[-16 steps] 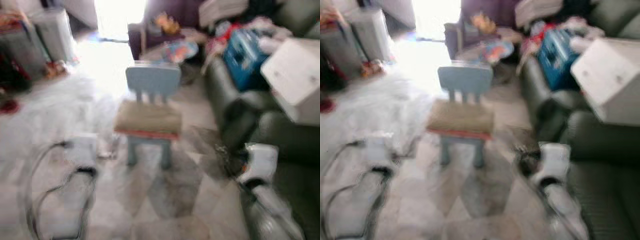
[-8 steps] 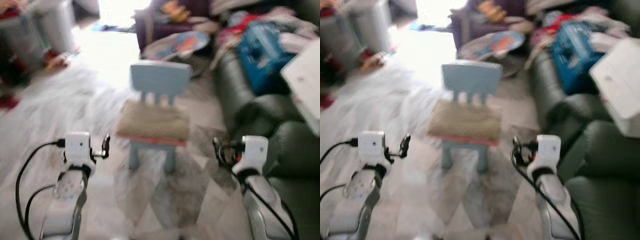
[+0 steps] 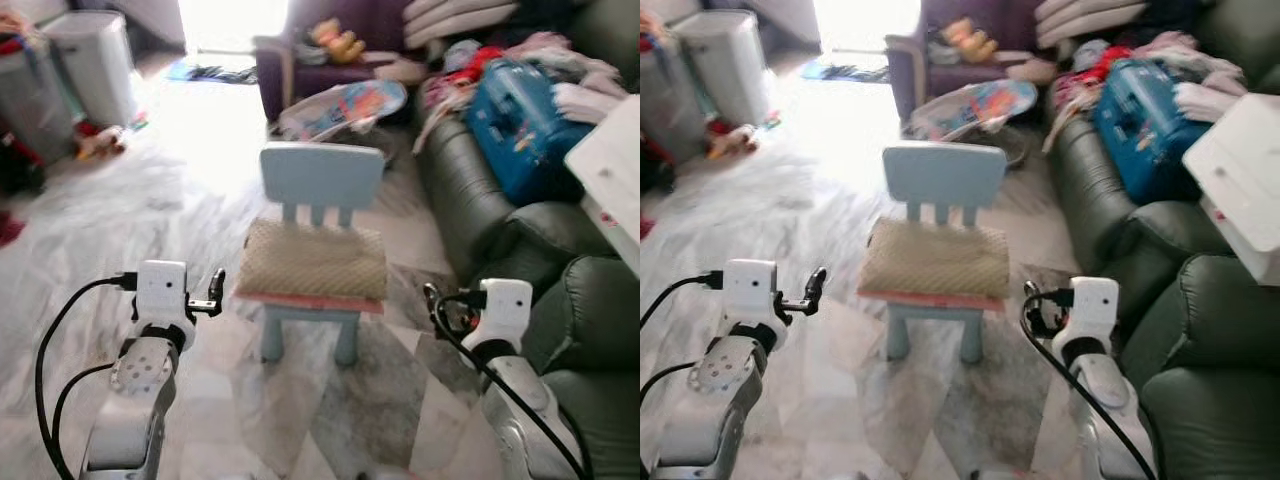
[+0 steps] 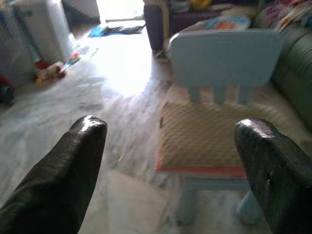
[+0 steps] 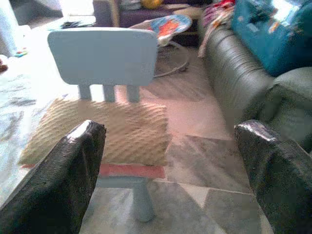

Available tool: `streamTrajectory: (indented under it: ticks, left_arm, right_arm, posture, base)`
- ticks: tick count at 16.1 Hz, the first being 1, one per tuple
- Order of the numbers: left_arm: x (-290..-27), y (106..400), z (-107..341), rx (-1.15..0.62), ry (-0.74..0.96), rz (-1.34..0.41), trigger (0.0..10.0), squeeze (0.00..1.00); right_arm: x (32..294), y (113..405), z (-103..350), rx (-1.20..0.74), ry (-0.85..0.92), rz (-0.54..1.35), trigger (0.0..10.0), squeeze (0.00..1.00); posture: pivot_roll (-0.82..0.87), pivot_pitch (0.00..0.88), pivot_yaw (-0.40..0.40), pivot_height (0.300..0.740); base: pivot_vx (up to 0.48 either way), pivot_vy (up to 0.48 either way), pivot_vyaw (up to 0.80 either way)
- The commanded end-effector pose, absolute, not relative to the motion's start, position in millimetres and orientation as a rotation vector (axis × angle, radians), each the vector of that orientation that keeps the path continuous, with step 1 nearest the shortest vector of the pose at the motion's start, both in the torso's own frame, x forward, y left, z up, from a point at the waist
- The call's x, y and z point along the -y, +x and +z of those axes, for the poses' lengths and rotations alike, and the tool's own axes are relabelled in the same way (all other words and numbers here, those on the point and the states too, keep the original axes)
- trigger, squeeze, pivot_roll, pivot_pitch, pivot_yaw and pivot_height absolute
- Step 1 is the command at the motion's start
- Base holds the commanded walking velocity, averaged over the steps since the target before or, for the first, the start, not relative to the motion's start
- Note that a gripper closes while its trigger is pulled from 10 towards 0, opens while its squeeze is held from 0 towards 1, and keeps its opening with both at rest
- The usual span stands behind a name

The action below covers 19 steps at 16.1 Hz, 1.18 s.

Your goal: Move the pillow to the sofa

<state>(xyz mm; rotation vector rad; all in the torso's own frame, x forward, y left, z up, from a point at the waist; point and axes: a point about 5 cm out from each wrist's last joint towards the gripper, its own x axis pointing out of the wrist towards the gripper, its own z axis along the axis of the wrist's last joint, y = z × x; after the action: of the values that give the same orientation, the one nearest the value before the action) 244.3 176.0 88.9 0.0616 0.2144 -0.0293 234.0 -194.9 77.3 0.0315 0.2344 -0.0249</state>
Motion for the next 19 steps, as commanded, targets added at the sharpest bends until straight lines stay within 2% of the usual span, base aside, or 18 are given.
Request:
streamTrajectory:
  ticks: [1, 4, 7, 10, 13, 19]
  left_arm:
    - [-165, 247, 91, -0.205, 0.044, -0.072, 10.0, 0.0]
    - [-161, 247, 90, -0.206, 0.032, -0.081, 10.0, 0.0]
    - [-160, 251, 97, -0.156, -0.006, -0.064, 10.0, 0.0]
    - [-159, 246, 94, -0.179, 0.005, -0.09, 10.0, 0.0]
    - [-158, 247, 95, -0.173, 0.005, -0.108, 10.0, 0.0]
    - [-156, 248, 95, -0.173, -0.007, -0.089, 10.0, 0.0]
  right_arm:
    - [201, 236, 81, -0.216, 0.021, -0.045, 10.0, 0.0]
    - [203, 236, 85, -0.203, 0.021, -0.059, 10.0, 0.0]
    - [202, 235, 80, -0.216, 0.024, -0.053, 10.0, 0.0]
    - [202, 235, 81, -0.21, 0.025, -0.068, 10.0, 0.0]
    - [201, 229, 76, -0.226, 0.031, -0.078, 10.0, 0.0]
    - [196, 239, 77, -0.223, 0.025, -0.042, 10.0, 0.0]
  posture:
    - [-0.01, 0.0, -0.02, 0.74]
    - [-0.02, 0.0, -0.013, 0.74]
    - [-0.01, 0.0, -0.024, 0.74]
    - [-0.01, 0.0, -0.014, 0.74]
    - [-0.01, 0.0, -0.007, 0.74]
    - [0.0, 0.0, -0.033, 0.74]
  base:
    - [0.48, 0.0, 0.0]
    - [0.48, 0.0, 0.0]
    - [0.0, 0.0, 0.0]
    - [0.0, 0.0, -0.68]
    - [0.391, 0.0, -0.68]
    - [0.447, 0.0, 0.0]
